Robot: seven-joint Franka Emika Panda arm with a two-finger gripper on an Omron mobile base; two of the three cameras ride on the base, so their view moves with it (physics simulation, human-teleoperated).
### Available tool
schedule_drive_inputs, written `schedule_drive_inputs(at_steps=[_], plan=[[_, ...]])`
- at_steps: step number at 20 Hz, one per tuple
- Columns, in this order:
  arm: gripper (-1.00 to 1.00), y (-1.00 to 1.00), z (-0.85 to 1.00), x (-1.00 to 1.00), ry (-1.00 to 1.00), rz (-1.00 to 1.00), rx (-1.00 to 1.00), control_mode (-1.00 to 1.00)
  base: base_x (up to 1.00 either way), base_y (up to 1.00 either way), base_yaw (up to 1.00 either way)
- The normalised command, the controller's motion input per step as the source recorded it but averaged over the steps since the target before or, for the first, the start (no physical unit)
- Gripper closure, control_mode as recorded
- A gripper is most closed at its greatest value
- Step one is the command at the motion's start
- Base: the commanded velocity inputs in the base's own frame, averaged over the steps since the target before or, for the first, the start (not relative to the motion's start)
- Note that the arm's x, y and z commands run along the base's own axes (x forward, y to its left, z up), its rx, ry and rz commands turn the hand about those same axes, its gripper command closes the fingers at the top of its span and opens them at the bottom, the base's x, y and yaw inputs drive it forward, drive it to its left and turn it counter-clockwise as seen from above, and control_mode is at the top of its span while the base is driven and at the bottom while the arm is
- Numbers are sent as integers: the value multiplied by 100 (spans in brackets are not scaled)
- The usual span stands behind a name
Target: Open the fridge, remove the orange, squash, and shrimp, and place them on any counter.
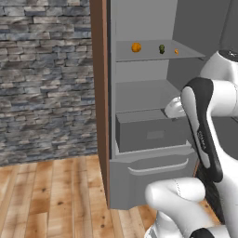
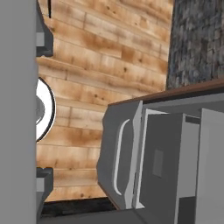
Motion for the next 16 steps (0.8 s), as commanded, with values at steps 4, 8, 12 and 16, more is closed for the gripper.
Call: schedule_drive_inputs(at_steps=[4, 8, 12, 16], plan=[[-100, 2, 0, -54, -15, -10, 0, -100, 0, 0, 0], [-100, 12, 0, -22, -15, -7, -1, -100, 0, 0, 0], [-100, 2, 7, -7, -8, -3, 0, -100, 0, 0, 0], [-100, 0, 13, -5, 0, 0, 0, -100, 0, 0, 0]])
